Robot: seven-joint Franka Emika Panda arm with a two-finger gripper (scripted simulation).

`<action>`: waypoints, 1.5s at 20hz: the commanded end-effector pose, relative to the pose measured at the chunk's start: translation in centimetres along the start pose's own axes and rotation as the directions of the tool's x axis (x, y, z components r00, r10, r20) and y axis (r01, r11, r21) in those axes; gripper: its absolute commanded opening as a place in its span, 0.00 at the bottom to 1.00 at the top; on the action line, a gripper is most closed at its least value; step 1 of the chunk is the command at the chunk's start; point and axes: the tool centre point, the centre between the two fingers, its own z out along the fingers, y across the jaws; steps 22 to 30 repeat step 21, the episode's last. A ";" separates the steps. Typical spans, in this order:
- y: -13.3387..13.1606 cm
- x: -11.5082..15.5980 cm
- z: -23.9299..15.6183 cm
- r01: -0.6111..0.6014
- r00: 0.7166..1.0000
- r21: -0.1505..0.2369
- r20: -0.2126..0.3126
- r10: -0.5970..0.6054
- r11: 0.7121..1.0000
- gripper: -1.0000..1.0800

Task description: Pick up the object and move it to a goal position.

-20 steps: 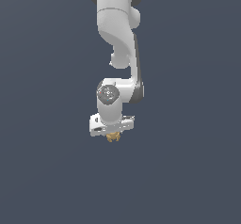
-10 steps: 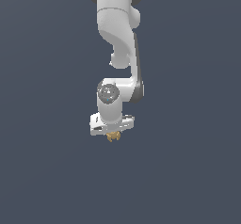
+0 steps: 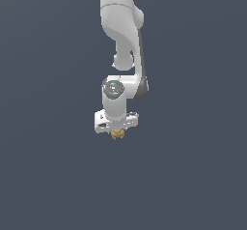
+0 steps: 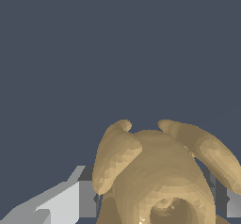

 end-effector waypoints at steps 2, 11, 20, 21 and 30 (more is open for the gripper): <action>-0.7 -1.8 0.0 0.000 1.000 0.000 0.000 0.000 1.000 0.00; -2.4 -6.0 -0.1 0.000 1.000 0.000 0.000 0.000 1.000 0.00; -3.1 -7.6 -0.1 0.000 1.000 0.000 0.000 0.000 1.000 0.00; -3.1 -7.6 -0.1 0.000 1.000 0.000 0.000 0.000 1.000 0.00; -3.1 -7.6 -0.1 0.000 1.000 0.000 0.000 0.000 1.000 0.00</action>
